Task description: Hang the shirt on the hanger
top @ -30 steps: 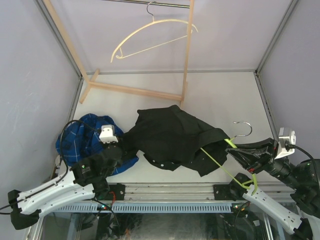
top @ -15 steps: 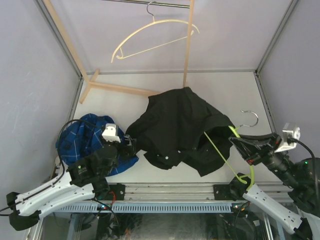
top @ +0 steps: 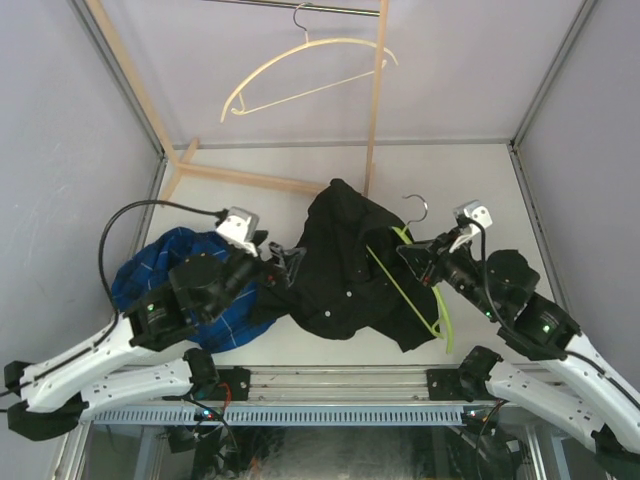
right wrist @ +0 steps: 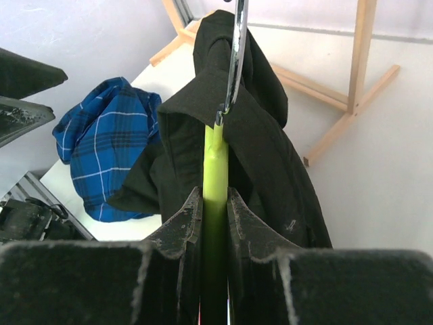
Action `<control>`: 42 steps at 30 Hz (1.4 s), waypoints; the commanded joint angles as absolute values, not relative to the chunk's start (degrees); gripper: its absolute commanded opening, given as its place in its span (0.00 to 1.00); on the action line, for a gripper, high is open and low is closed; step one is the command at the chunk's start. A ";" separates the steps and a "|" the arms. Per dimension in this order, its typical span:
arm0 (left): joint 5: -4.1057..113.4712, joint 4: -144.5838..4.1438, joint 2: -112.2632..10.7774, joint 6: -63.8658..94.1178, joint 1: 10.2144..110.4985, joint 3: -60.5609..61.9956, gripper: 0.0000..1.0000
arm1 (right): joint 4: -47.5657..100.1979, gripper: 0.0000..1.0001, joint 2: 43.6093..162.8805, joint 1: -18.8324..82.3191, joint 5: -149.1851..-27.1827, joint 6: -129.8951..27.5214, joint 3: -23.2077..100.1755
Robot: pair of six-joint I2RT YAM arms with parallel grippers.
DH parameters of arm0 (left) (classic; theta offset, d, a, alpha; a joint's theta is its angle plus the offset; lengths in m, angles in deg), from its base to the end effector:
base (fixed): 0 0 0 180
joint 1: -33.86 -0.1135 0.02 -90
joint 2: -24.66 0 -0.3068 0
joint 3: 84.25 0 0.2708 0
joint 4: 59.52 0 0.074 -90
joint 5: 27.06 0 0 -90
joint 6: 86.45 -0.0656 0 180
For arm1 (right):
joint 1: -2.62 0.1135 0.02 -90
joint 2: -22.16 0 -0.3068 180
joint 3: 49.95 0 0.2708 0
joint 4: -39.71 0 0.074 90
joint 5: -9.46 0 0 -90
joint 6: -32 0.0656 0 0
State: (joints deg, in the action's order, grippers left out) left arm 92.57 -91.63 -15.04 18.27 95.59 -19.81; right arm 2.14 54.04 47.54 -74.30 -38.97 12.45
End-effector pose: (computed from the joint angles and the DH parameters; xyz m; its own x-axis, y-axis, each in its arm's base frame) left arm 0.1043 -0.1254 0.4060 -0.1943 -0.1051 -0.9753 0.5004 0.8445 -0.1907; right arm 0.0977 0.0874 0.3960 -0.2861 0.1724 -0.9426 -0.5630 0.7657 0.3110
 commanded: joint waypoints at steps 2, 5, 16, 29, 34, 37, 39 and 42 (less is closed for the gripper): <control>86.56 -84.11 -23.39 11.61 99.23 -12.62 0.92 | 14.53 0.00 55.92 53.04 -66.43 -35.71 12.44; 86.07 -81.71 -27.42 11.37 101.00 -11.12 0.92 | 15.55 0.00 57.26 55.65 -63.48 -35.06 12.33; 93.33 -75.77 -37.08 8.21 103.72 -9.65 0.85 | 18.73 0.00 59.48 59.57 -64.97 -33.88 12.34; 100.03 -75.69 -43.55 -2.98 103.61 4.38 0.26 | 19.79 0.00 61.09 59.97 -68.74 -38.19 18.27; 96.85 -86.23 -49.47 -7.79 103.65 22.36 0.12 | 19.18 0.00 64.09 59.97 -69.03 -46.34 28.05; 95.53 -93.76 -54.38 -10.01 103.65 35.32 0.03 | 18.43 0.00 65.83 59.87 -69.03 -51.16 34.00; 94.58 -98.42 -57.92 -10.93 103.64 44.76 0.01 | 17.27 0.00 67.15 59.90 -68.70 -54.05 39.04; 92.88 -103.50 -62.57 -11.31 103.70 56.03 0.00 | 14.56 0.00 69.16 59.90 -67.39 -57.52 45.84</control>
State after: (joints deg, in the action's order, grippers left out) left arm 95.57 -94.83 -58.47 -8.01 103.77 42.35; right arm 12.28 67.88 59.67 -67.64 -49.77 37.20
